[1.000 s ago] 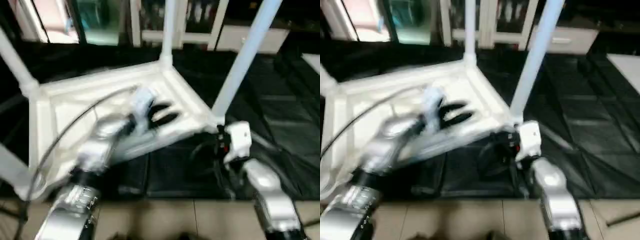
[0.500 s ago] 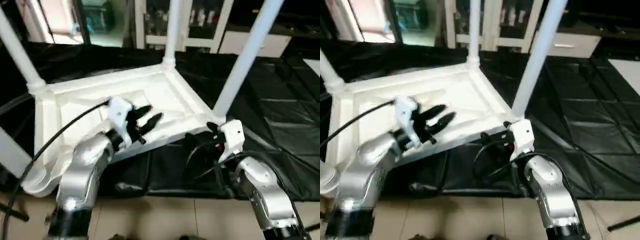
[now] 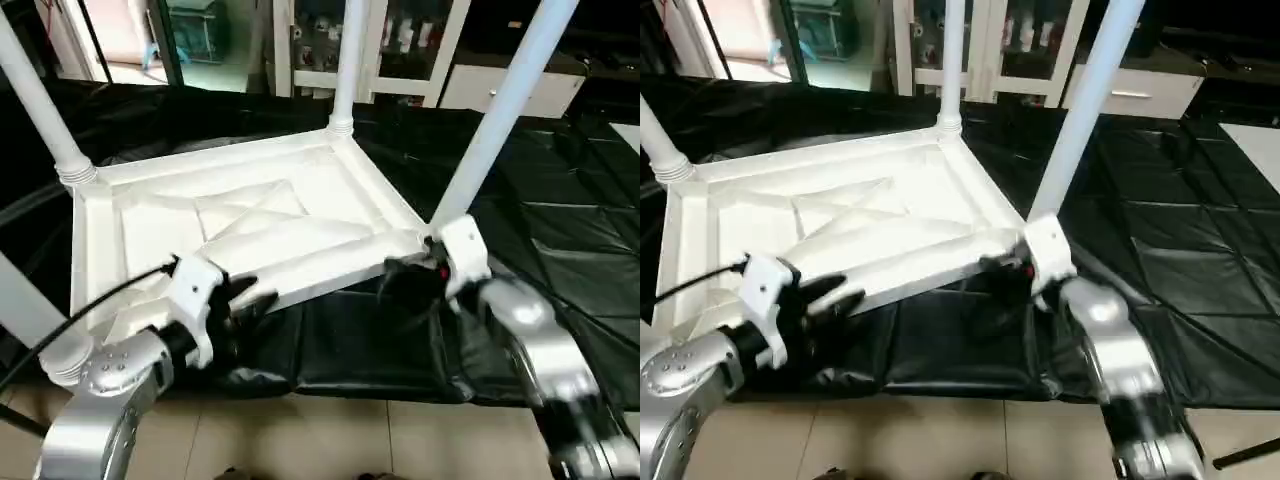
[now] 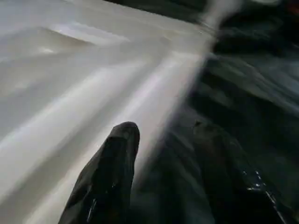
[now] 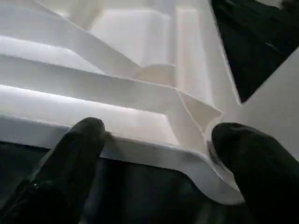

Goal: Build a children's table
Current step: Rotate table base

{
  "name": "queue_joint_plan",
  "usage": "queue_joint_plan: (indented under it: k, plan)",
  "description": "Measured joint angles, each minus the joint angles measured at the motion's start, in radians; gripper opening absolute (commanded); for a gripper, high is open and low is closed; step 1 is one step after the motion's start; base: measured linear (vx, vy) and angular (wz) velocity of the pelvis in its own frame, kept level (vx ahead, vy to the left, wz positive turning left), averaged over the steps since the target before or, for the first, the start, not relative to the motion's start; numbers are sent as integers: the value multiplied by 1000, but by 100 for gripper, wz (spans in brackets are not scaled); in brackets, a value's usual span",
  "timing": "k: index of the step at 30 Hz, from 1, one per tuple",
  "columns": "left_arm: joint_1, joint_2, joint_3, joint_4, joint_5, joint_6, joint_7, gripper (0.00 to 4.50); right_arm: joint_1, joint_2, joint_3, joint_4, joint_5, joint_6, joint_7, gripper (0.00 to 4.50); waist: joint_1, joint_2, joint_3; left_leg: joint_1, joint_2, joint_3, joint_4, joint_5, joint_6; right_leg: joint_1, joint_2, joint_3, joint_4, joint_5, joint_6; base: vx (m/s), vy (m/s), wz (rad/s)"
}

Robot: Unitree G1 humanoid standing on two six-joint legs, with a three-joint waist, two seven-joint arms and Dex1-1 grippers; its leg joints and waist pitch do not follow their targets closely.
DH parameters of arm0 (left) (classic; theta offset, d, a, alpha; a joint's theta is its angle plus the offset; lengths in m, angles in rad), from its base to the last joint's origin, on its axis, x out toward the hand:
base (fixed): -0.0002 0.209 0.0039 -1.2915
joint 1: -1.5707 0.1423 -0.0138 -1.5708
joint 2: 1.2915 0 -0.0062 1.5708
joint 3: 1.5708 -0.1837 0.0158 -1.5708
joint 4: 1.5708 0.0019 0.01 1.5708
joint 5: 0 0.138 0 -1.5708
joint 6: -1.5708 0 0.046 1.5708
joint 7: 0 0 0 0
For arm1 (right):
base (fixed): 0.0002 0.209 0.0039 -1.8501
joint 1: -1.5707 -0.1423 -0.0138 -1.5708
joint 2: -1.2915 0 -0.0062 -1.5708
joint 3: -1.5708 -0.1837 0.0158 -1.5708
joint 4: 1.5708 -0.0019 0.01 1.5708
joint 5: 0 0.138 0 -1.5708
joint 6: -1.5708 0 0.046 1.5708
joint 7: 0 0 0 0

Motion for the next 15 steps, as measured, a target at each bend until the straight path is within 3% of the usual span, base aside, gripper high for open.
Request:
queue_joint_plan:
  k: [4,8,12,15]
  plan:
    - [16,44,-31,-35,-19,53,-41,224,-108,-7,-3,151,-22,-7,-43,422,2,-3,0,2,0,0,0,0,0,1,0,0,2,-3,4,0,0,0]
    - [21,69,-43,-36,-21,90,-38,224,-151,29,-31,228,0,-58,-23,422,-7,-8,2,2,0,0,0,0,-1,0,0,0,3,-3,4,0,0,0]
    - [2,74,-49,-23,12,100,2,224,-148,58,-41,172,62,-70,58,422,-16,-14,2,2,0,-1,0,1,-1,0,0,0,4,-2,4,0,0,0]
    - [-28,89,-54,8,27,129,28,224,-111,60,-40,75,116,-70,129,422,-14,-17,-1,2,0,-1,0,1,-1,1,0,0,4,-2,3,0,0,0]
